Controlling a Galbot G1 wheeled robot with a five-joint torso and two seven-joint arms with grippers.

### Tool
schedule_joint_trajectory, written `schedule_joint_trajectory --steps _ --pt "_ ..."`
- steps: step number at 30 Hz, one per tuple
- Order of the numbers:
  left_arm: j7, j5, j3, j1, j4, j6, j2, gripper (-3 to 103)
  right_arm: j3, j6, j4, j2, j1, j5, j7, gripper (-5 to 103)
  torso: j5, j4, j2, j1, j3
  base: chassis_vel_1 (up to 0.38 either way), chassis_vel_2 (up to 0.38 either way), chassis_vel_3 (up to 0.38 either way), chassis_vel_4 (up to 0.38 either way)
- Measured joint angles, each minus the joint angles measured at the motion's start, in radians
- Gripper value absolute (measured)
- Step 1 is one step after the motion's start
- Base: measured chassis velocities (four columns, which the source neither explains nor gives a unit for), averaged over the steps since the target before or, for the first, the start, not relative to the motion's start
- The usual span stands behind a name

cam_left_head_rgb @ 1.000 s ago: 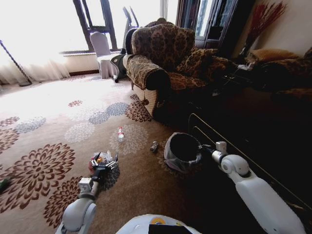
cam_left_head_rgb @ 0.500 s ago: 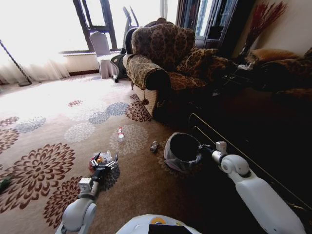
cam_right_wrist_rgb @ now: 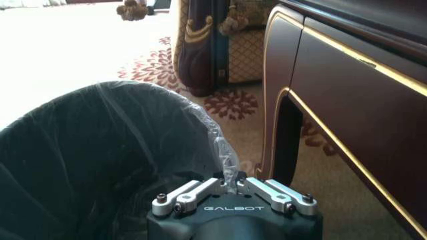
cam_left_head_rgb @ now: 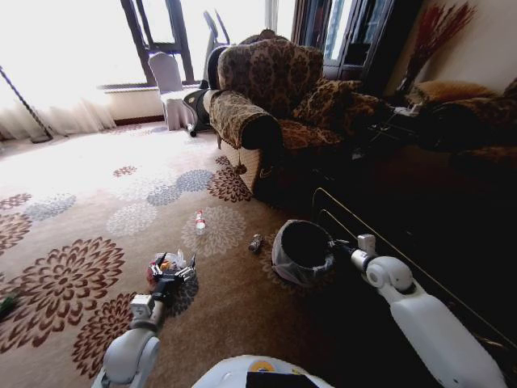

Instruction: Pick up the trash from the ground and place it into the trash bin.

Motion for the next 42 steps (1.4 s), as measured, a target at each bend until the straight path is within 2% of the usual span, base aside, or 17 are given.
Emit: schedule_joint_trajectory --steps 29,31,34,35,36,42 --pt "0.000 0.000 0.001 -0.001 0.000 0.001 0.002 100 0.007 0.006 0.015 0.004 -0.013 -0.004 0.000 1 -0.0001 0.0005 0.000 0.000 0.000 0.000 0.000 0.000 0.000" --pt "-0.003 -0.006 0.012 -0.008 -0.001 0.006 0.019 100 0.031 0.028 0.068 0.018 -0.057 -0.019 0.000 1 0.0000 0.0004 0.000 0.000 0.000 0.000 0.000 0.000 0.000" --pt "-0.024 -0.058 0.096 -0.069 -0.012 0.048 0.151 100 0.093 0.085 0.203 0.053 -0.164 -0.058 0.000 1 -0.0002 -0.0004 0.000 0.000 0.000 0.000 0.000 0.000 0.000" --pt "-0.024 -0.058 0.096 -0.069 -0.012 0.048 0.151 100 0.093 0.085 0.203 0.053 -0.164 -0.058 0.000 1 -0.0002 -0.0004 0.000 0.000 0.000 0.000 0.000 0.000 0.000" --pt "-0.027 -0.080 0.117 -0.084 -0.015 0.053 0.185 100 0.115 0.105 0.251 0.066 -0.202 -0.071 -0.001 1 -0.0002 -0.0012 0.000 0.000 0.000 0.000 0.000 0.000 0.000" --pt "-0.022 -0.103 0.127 -0.086 -0.015 0.046 0.199 100 0.133 0.119 0.294 0.069 -0.237 -0.050 -0.001 1 0.0001 0.0003 0.000 0.000 0.000 0.000 0.000 0.000 0.000"
